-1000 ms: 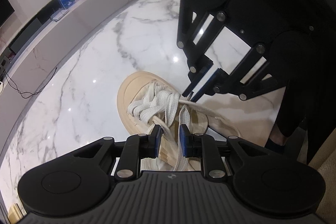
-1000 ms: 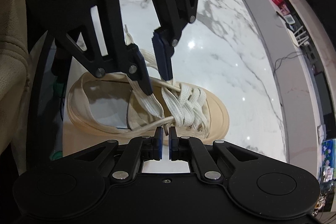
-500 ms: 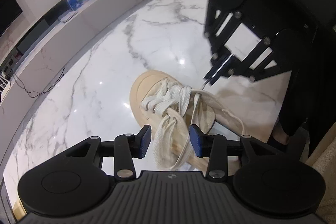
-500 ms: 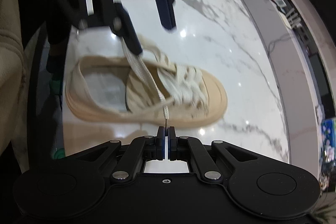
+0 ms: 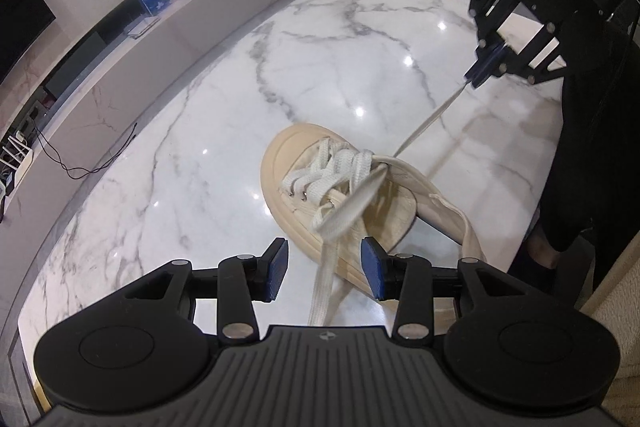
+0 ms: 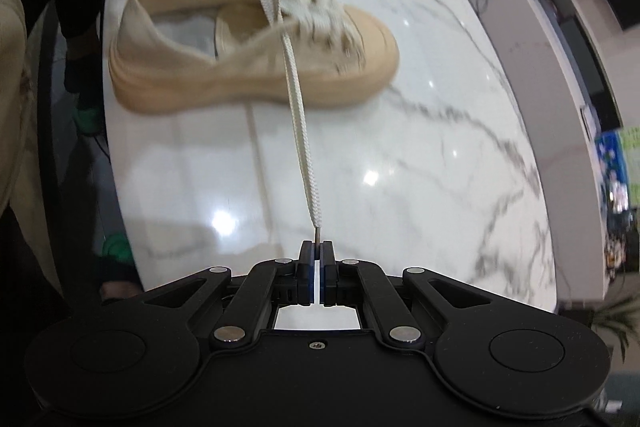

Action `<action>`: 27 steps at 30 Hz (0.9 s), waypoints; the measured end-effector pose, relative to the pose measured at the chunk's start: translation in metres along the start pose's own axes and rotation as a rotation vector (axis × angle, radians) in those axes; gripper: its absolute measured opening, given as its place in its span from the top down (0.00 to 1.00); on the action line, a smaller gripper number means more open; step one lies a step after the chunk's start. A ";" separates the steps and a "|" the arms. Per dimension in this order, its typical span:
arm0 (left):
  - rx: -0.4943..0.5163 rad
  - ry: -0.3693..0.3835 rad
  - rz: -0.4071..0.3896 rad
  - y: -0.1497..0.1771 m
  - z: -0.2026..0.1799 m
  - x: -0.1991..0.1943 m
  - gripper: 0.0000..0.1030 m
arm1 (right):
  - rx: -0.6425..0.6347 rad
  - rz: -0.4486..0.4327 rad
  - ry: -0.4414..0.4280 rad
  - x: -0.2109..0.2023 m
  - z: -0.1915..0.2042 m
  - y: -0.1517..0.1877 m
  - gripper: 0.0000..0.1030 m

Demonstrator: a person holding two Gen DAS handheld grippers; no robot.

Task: Lace up shoes with both hands

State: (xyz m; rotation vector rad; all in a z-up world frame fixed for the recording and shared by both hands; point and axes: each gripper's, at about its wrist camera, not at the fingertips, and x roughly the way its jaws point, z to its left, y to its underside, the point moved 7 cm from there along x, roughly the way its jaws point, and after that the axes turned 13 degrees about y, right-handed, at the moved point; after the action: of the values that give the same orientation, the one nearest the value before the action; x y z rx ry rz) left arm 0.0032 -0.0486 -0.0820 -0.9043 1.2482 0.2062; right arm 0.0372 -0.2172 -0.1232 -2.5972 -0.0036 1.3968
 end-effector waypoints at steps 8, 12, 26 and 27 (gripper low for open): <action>-0.004 -0.023 -0.013 -0.004 -0.008 -0.010 0.63 | 0.061 0.067 0.025 -0.010 -0.001 0.033 1.00; 0.001 -0.022 -0.013 -0.006 -0.015 -0.010 0.63 | 0.099 0.052 0.037 -0.024 0.000 0.036 1.00; 0.020 -0.054 0.001 -0.005 -0.034 -0.017 0.63 | 0.167 -0.086 0.018 -0.063 0.008 -0.001 0.99; 0.021 -0.057 0.001 -0.005 -0.035 -0.018 0.63 | 0.170 -0.109 0.009 -0.066 0.009 -0.008 0.99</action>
State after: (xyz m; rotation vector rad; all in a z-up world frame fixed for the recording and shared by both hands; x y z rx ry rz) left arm -0.0254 -0.0703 -0.0651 -0.8735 1.1966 0.2178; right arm -0.0067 -0.2138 -0.0721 -2.4268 -0.0235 1.2887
